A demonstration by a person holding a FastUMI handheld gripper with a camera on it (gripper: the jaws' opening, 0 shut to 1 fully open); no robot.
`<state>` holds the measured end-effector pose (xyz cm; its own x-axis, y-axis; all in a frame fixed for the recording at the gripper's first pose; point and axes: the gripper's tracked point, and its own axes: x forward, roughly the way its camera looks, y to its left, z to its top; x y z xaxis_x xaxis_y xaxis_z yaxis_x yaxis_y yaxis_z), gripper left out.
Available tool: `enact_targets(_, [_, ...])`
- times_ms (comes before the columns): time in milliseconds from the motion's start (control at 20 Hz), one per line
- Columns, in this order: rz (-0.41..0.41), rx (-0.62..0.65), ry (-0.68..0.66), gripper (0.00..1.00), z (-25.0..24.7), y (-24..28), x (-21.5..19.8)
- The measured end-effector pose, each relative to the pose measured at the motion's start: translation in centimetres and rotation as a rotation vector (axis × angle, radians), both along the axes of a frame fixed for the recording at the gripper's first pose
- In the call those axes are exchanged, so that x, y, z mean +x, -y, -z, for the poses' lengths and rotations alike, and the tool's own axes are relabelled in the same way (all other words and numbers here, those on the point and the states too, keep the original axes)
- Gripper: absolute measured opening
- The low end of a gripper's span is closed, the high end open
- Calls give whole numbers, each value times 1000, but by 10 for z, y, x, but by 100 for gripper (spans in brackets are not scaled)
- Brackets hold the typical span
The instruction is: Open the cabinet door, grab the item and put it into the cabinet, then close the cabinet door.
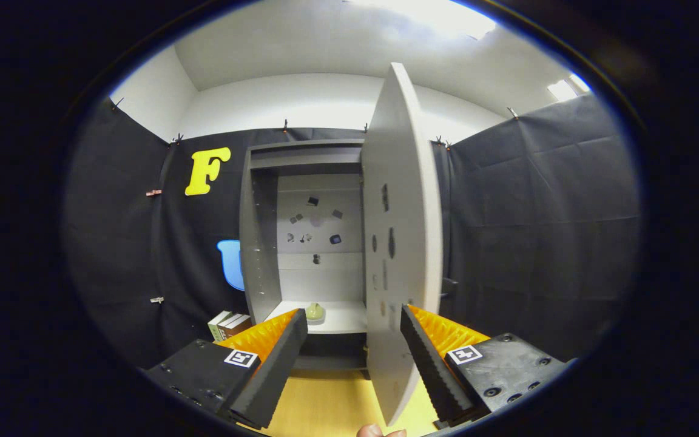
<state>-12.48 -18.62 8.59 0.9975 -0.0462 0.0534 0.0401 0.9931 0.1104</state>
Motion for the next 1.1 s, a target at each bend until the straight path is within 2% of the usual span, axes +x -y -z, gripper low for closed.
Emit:
enact_targets(250, [176,44,-50,97,15,93,-10])
enact_targets(350, [237,50,-84,97,32,126,3])
enact_targets(450, [265,18,-132,97,58,148,21])
enact_targets(650, [216,95,-177,98,81,148,45])
enact_targets(1100, [217,45,-190,97,87,125,52])
